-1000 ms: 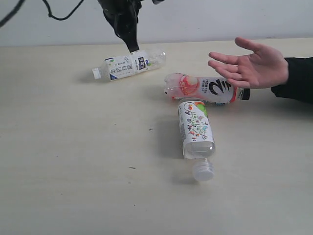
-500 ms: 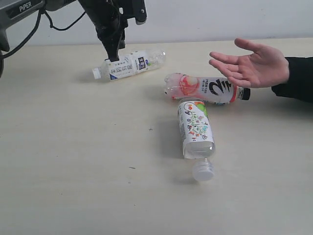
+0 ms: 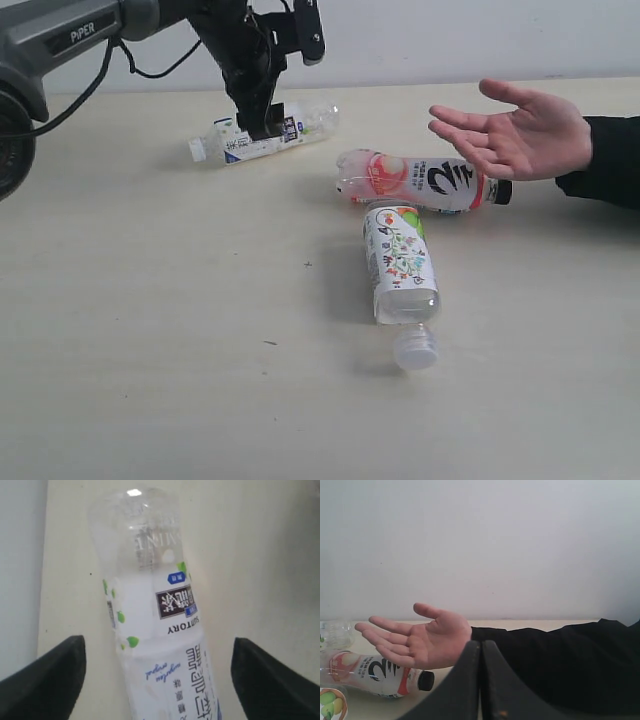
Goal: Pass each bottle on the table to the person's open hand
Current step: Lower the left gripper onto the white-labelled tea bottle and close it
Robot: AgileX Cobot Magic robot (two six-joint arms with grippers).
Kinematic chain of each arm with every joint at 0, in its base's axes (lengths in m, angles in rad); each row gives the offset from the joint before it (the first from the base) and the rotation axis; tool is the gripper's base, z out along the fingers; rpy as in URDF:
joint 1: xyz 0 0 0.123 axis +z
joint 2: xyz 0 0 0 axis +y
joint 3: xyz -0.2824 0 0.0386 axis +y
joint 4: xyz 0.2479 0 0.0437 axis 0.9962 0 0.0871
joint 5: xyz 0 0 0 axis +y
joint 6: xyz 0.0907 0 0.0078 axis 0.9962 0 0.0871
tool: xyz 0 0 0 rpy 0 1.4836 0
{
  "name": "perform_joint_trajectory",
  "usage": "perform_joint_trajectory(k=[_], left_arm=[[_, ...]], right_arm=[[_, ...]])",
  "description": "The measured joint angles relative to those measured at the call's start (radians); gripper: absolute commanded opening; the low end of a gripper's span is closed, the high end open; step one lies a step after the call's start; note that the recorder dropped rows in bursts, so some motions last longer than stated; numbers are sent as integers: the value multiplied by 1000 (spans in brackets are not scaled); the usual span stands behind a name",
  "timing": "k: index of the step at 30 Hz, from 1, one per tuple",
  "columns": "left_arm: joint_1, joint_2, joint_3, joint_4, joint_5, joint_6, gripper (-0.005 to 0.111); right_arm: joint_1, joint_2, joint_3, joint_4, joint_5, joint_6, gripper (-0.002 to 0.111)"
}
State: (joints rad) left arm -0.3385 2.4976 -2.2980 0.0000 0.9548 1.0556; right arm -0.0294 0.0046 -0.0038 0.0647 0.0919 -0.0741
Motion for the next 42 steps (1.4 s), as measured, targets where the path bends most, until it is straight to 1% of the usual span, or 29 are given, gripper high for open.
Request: perform_joint_trajectory(k=[8, 13, 20, 27, 42], left_arm=[[2, 33, 0, 60, -92, -24, 77], [2, 51, -2, 73, -118, -32, 77], [2, 100, -2, 101, -120, -32, 77], [2, 101, -2, 105, -144, -34, 77], [2, 101, 2, 108, -144, -34, 77]], right_arm=[[0, 0, 0, 0, 0, 0, 0], [0, 0, 0, 2, 0, 0, 0], [0, 0, 0, 2, 0, 0, 0], [0, 0, 0, 2, 0, 0, 0], [0, 0, 0, 2, 0, 0, 0]])
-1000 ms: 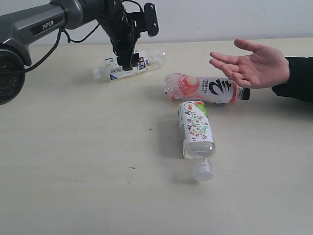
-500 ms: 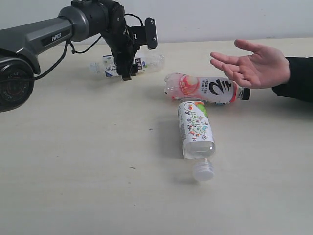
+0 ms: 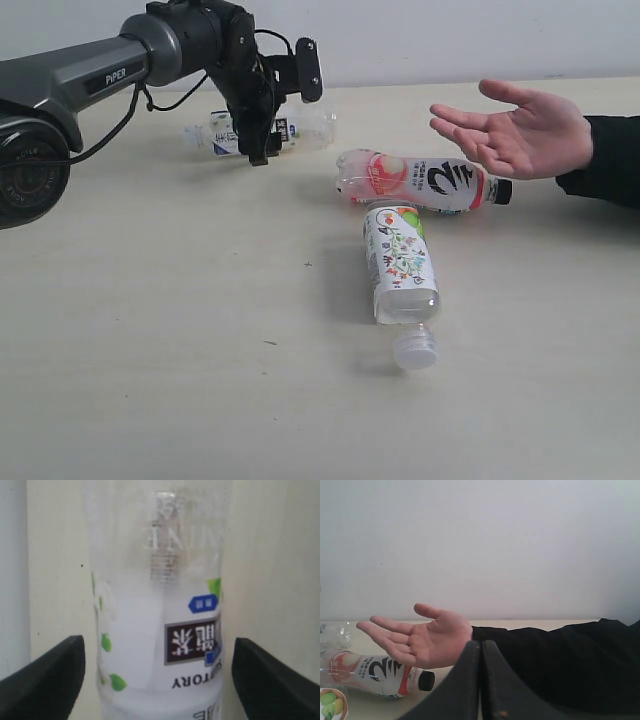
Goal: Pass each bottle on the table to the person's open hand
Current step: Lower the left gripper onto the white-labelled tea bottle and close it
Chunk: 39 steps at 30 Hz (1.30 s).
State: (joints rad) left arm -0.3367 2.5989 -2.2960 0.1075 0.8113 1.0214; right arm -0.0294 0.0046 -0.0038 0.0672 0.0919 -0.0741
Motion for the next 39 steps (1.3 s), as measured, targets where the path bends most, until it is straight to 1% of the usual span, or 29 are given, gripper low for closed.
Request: perform_joint_trajectory(k=[7, 14, 16, 17, 18, 20, 24, 25, 34, 37, 39], left_arm=[[0, 6, 1, 1, 0, 0, 77], [0, 18, 2, 32, 2, -2, 77], [0, 18, 2, 36, 2, -2, 75], [0, 18, 2, 38, 2, -2, 71], [0, 18, 2, 40, 2, -2, 64], [0, 18, 2, 40, 2, -2, 47], [0, 18, 2, 44, 0, -2, -1], [0, 18, 2, 50, 0, -2, 1], [0, 10, 2, 60, 18, -5, 0], [0, -9, 4, 60, 24, -50, 0], [0, -30, 4, 60, 28, -113, 0]], right_arm=[[0, 0, 0, 0, 0, 0, 0], [0, 0, 0, 2, 0, 0, 0], [0, 0, 0, 2, 0, 0, 0], [0, 0, 0, 4, 0, 0, 0], [0, 0, 0, 4, 0, 0, 0], [0, 0, 0, 6, 0, 0, 0], [0, 0, 0, 6, 0, 0, 0], [0, 0, 0, 6, 0, 0, 0], [0, 0, 0, 6, 0, 0, 0], [0, 0, 0, 6, 0, 0, 0], [0, 0, 0, 6, 0, 0, 0]])
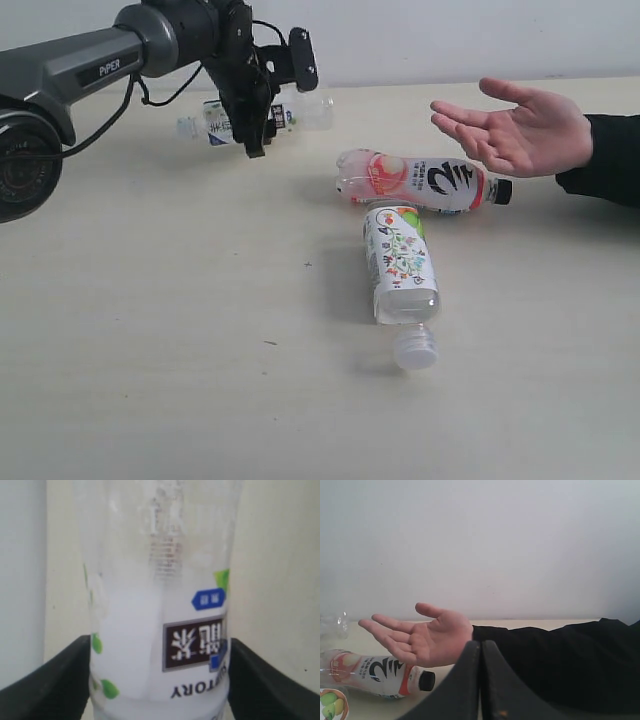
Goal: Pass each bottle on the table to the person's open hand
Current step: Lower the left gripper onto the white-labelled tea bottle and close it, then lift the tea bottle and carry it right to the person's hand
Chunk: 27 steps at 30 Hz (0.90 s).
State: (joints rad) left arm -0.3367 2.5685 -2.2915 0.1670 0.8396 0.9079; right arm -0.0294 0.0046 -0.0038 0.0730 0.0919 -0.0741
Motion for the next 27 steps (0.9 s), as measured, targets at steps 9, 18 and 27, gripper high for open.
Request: perform_joint_trajectory(k=[9, 18, 27], left_arm=[[-5, -138, 0, -15, 132, -258, 0], [-25, -250, 6, -46, 361, -480, 0], [-30, -501, 351, -101, 350, -662, 0]], right_arm=[[0, 0, 0, 0, 0, 0, 0], [0, 0, 0, 0, 0, 0, 0], [0, 0, 0, 2, 0, 0, 0]])
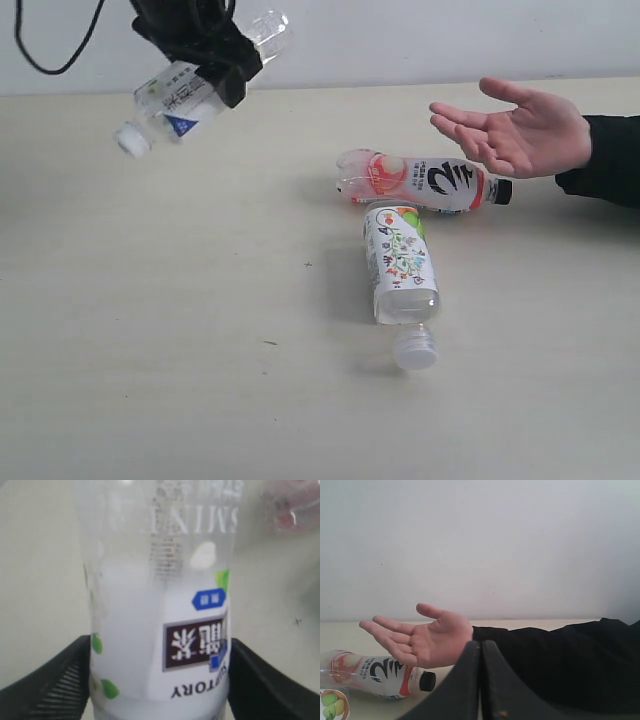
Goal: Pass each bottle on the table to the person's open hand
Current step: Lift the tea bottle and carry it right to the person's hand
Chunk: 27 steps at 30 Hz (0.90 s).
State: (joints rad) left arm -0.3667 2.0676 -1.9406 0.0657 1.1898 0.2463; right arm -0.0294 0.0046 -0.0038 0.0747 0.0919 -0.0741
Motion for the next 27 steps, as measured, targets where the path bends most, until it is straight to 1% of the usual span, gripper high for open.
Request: perform_joint_trajectory(k=[2, 4, 7, 9, 12, 17, 19, 21, 23, 25, 27], left_arm=[[-7, -102, 156, -10, -70, -21, 0], [-12, -191, 297, -19, -171, -52, 0], [-16, -323, 505, -74, -303, -87, 0], [-18, -406, 616, -127, -366, -98, 0], [-38, -503, 735, -174, -412, -103, 0], [-100, -623, 863, -219, -472, -111, 0], [-121, -648, 880, -230, -501, -109, 0], [-146, -660, 879, -234, -528, -70, 0], [-173, -662, 863, -240, -552, 24, 0], [-210, -662, 842, -246, -579, 154, 0], [-267, -660, 820, -250, -611, 341, 0]], right_arm=[[0, 0, 0, 2, 0, 0, 0], [0, 0, 0, 2, 0, 0, 0], [0, 0, 0, 2, 0, 0, 0], [0, 0, 0, 2, 0, 0, 0], [0, 0, 0, 2, 0, 0, 0], [0, 0, 0, 2, 0, 0, 0], [0, 0, 0, 2, 0, 0, 0], [0, 0, 0, 2, 0, 0, 0], [0, 0, 0, 2, 0, 0, 0], [0, 0, 0, 2, 0, 0, 0], [0, 0, 0, 2, 0, 0, 0]])
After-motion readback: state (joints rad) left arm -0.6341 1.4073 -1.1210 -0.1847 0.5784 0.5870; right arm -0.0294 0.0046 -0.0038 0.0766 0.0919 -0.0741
